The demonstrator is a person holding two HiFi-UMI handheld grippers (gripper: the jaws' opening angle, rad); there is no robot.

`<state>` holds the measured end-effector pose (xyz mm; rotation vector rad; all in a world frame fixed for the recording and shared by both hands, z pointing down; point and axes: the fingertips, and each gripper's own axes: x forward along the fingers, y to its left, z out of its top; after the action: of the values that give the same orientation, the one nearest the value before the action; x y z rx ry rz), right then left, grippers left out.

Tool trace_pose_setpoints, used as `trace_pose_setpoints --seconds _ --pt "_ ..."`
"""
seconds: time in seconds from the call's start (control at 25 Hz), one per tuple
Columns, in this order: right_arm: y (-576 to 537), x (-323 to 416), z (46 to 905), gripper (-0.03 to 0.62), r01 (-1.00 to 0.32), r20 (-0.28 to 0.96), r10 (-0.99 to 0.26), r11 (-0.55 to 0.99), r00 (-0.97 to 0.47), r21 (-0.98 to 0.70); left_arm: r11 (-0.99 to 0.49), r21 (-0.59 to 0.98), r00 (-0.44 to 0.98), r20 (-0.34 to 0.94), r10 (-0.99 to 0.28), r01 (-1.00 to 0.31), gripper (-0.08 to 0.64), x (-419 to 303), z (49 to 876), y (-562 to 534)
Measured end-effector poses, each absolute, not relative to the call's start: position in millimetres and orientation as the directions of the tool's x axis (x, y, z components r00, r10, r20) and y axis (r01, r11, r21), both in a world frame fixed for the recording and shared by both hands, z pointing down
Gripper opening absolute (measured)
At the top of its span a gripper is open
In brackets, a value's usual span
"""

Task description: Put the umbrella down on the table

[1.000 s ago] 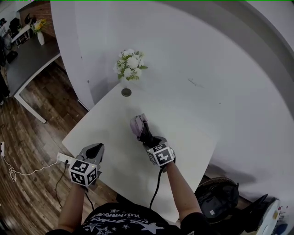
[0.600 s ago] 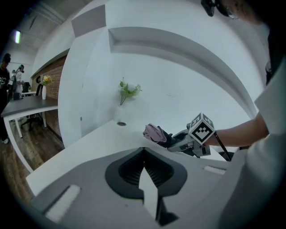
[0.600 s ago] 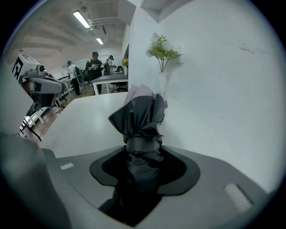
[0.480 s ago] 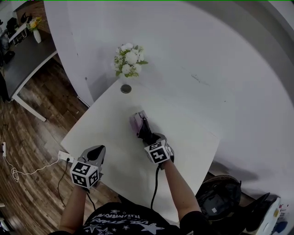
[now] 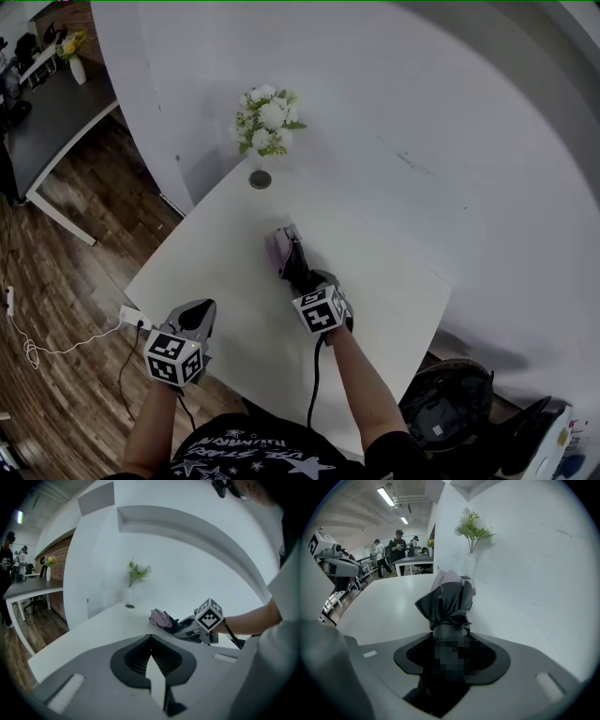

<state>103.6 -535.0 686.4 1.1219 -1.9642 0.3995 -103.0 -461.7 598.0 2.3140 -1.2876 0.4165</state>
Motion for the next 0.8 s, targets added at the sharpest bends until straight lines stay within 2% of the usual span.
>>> trace_pose_setpoints --seconds 0.44,0.68,0.8 --pt "-535 101 681 0.292 -0.823 0.764 -0.577 0.557 -0.288 0.111 -0.460 0.234 0.515 0.464 -0.721 -0.856 0.003 -102 595 -452" --pt "-528 108 671 0.301 -0.850 0.748 -0.592 0.522 -0.300 0.072 -0.465 0.228 0.516 0.446 -0.731 -0.856 0.003 -107 588 -441" --pt "-519 110 660 0.300 -0.848 0.727 -0.622 0.520 -0.292 0.104 -0.458 0.227 0.510 0.434 -0.743 -0.860 0.003 -114 584 -431"
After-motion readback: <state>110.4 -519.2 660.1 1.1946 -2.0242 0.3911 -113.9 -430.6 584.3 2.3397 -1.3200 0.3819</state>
